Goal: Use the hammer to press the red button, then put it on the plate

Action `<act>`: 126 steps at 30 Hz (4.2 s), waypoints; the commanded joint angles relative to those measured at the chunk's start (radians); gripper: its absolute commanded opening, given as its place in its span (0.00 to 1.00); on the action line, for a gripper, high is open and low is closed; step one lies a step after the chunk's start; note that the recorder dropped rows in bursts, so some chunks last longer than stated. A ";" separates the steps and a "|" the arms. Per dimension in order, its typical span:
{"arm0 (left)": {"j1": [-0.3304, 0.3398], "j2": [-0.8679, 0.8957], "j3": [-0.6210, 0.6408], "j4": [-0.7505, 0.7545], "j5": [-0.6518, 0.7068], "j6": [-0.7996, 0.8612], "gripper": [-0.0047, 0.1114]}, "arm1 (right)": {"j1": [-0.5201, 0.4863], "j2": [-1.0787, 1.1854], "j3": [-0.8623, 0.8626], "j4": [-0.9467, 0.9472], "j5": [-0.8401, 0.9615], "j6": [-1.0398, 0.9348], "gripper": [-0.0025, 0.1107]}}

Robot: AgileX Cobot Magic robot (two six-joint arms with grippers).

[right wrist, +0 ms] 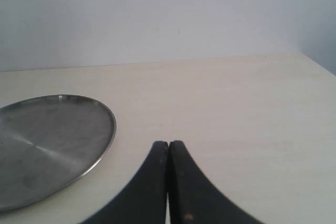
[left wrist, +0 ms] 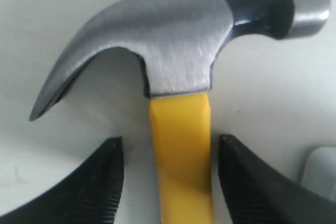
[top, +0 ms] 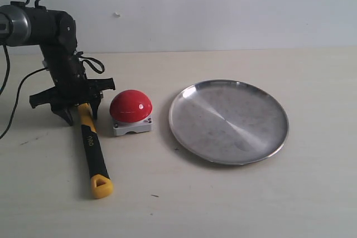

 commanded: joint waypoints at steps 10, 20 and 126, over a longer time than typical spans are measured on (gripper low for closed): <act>0.003 0.010 -0.008 -0.008 0.015 0.036 0.28 | -0.006 -0.004 0.005 -0.006 -0.009 0.003 0.02; 0.001 0.006 -0.008 0.023 -0.083 0.110 0.04 | -0.006 -0.004 0.005 -0.006 -0.009 0.003 0.02; -0.729 -0.810 0.540 1.334 0.157 -0.961 0.04 | -0.006 -0.004 0.005 -0.006 -0.009 0.003 0.02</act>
